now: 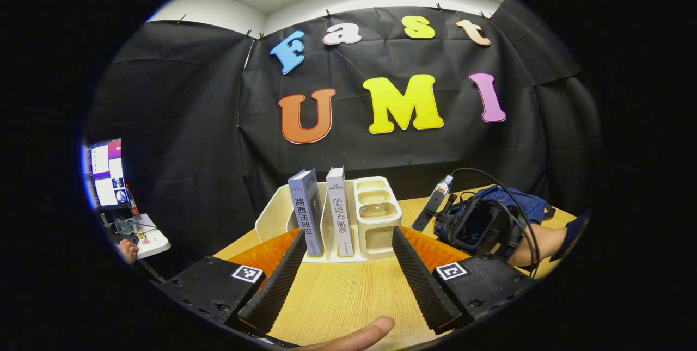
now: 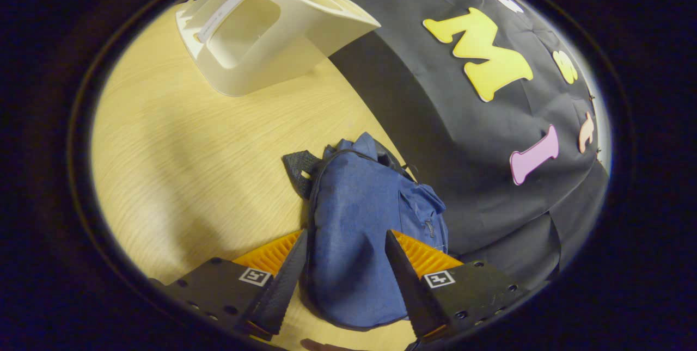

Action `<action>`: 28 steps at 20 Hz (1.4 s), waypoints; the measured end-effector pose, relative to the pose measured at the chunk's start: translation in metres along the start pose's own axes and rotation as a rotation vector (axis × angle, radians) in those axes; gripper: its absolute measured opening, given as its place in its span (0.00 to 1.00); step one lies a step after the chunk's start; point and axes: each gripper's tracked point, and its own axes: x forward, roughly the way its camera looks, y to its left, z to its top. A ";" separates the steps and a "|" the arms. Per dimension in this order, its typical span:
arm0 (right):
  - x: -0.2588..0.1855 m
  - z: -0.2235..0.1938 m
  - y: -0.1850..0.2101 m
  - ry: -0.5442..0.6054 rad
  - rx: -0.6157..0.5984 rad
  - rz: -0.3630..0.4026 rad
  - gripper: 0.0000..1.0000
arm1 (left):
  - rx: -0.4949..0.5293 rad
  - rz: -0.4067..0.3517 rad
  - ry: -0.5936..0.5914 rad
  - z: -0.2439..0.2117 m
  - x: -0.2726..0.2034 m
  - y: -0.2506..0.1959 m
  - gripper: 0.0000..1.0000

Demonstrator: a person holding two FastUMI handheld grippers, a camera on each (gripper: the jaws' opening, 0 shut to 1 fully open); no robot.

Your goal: Open the schoolbag, grab two books from the bookshelf and put them into the schoolbag.

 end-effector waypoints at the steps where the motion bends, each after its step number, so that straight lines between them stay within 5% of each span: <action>1: 0.003 0.003 -0.001 0.004 -0.018 -0.017 0.84 | 0.001 -0.001 -0.003 0.000 0.000 -0.001 0.99; 5: 0.007 0.002 0.011 0.048 0.008 -0.001 0.54 | -0.002 -0.013 0.003 -0.001 0.001 -0.004 0.99; 6: 0.008 0.000 0.012 0.060 0.013 0.012 0.53 | -0.003 -0.014 0.007 -0.003 0.001 -0.004 0.99; 7: 0.005 -0.002 0.011 0.072 0.023 0.025 0.40 | -0.003 -0.012 0.010 -0.004 0.002 -0.003 0.99; 10: -0.004 -0.004 0.002 0.073 0.058 0.045 0.37 | -0.009 -0.001 0.015 -0.005 0.003 0.001 0.99; 11: -0.006 -0.004 -0.003 0.069 0.062 0.041 0.46 | -0.012 0.005 0.018 -0.006 0.004 0.003 0.99; 12: -0.005 -0.005 -0.009 0.066 0.065 0.029 0.37 | -0.017 0.009 0.025 -0.008 0.005 0.005 0.99; 15: 0.001 -0.010 -0.007 0.083 0.088 0.058 0.37 | -0.028 0.014 0.039 -0.011 0.006 0.005 0.99; 21: -0.001 -0.008 -0.016 0.062 0.112 0.092 0.04 | -0.030 0.010 0.045 -0.013 0.008 0.003 0.99; 28: -0.020 0.000 -0.079 -0.003 0.137 0.057 0.04 | -0.046 -0.002 0.048 -0.014 0.008 -0.001 1.00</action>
